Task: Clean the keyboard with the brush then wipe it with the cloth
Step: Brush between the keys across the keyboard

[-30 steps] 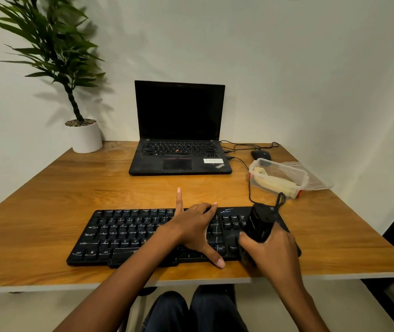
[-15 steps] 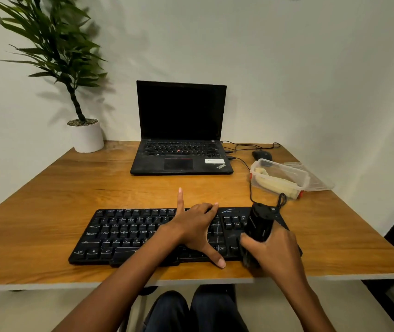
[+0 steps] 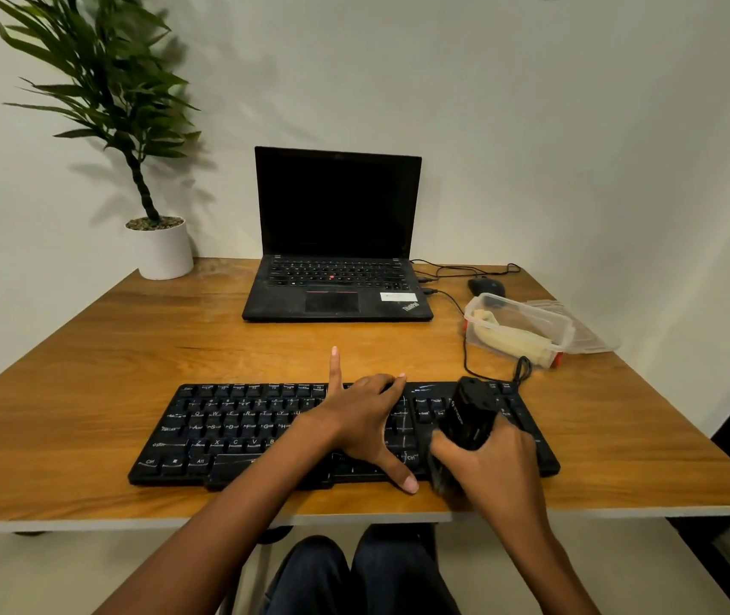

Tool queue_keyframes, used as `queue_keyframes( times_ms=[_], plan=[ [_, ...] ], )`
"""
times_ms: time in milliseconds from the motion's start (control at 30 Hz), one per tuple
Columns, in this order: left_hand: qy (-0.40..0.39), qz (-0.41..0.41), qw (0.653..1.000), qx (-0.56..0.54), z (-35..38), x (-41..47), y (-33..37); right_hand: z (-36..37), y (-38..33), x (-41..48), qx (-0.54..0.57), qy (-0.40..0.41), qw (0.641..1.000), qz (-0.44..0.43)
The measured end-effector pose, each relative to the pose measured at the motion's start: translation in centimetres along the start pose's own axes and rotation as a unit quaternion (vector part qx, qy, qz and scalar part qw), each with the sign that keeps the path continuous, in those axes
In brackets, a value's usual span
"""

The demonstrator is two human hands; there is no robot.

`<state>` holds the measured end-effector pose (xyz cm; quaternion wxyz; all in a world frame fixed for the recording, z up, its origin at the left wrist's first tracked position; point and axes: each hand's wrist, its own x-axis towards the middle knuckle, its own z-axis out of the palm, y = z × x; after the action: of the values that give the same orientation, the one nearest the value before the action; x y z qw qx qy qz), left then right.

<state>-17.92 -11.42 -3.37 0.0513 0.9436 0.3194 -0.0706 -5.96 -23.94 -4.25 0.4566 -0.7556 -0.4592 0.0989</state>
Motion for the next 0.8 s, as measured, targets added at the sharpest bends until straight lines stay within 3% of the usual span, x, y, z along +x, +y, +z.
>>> queue_keyframes(
  times_ms=[200, 467, 667, 800],
  plan=[
    [0.001, 0.002, 1.000, -0.008, 0.0, 0.0, 0.0, 2.0, -0.4, 2.0, -0.006, 0.068, 0.997, -0.025],
    [0.006, 0.004, 1.000, -0.010, 0.1, 0.0, -0.1, -0.2, 0.3, 0.5, 0.000, -0.019, 1.000, 0.006],
    [0.006, 0.006, 1.000, -0.011, 0.1, 0.0, -0.1, 2.1, -0.8, 3.1, -0.035, 0.046, 0.998, -0.031],
    [0.007, 0.005, 1.000, -0.009, 0.0, 0.0, 0.0, 1.1, 0.1, 1.1, 0.005, 0.031, 0.999, -0.029]
  ],
)
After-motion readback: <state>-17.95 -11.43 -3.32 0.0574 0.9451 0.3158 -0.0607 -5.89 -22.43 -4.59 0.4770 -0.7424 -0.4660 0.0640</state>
